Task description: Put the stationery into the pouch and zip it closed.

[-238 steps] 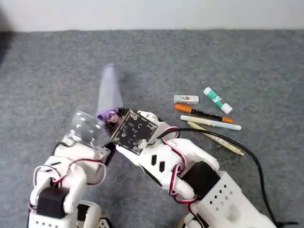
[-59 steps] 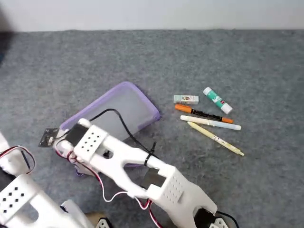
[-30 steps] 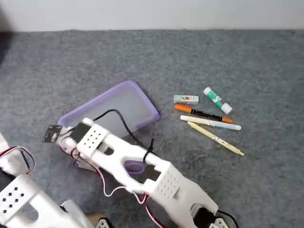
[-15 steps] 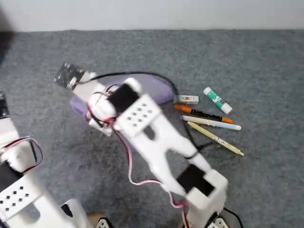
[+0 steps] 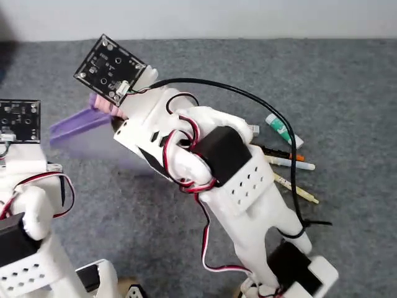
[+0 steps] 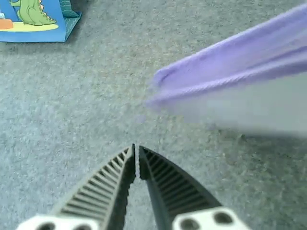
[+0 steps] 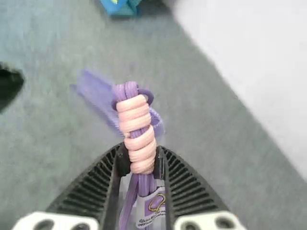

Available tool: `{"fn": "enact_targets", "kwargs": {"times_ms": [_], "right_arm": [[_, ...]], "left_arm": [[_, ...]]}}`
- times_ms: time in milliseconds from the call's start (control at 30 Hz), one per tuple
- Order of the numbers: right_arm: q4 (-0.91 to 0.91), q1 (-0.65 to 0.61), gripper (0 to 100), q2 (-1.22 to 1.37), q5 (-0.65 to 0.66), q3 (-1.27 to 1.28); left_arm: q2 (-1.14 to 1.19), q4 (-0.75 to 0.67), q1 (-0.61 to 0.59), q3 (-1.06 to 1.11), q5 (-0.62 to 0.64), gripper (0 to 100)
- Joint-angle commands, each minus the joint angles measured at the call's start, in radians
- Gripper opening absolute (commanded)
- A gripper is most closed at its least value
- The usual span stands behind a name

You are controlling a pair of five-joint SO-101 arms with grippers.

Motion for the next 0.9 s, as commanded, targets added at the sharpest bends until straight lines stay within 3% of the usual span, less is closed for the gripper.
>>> {"fn": "enact_targets", "kwargs": {"times_ms": [0,267,400,633,867], "right_arm": [[-0.033,0.012,0.8,-0.058,0.009,-0.037],[0.127,-0.024,0.8,-0.150,0.011,-0.037],[0.243,-0.042,0.8,-0.170,0.005,-0.035],[0.390,-0.042,0.8,-0.173,0.003,-0.035],[0.395,-0.042,0.8,-0.219,0.003,-0.029]], "left_arm": [[-0.009,0.000,0.006,-0.038,-0.002,2],[-0.006,-0.296,-0.066,0.173,0.166,2],[-0.006,-0.439,0.074,0.245,0.196,2],[-0.005,-0.534,0.420,0.252,0.261,2],[0.104,-0.628,0.439,0.232,0.261,2]]}}
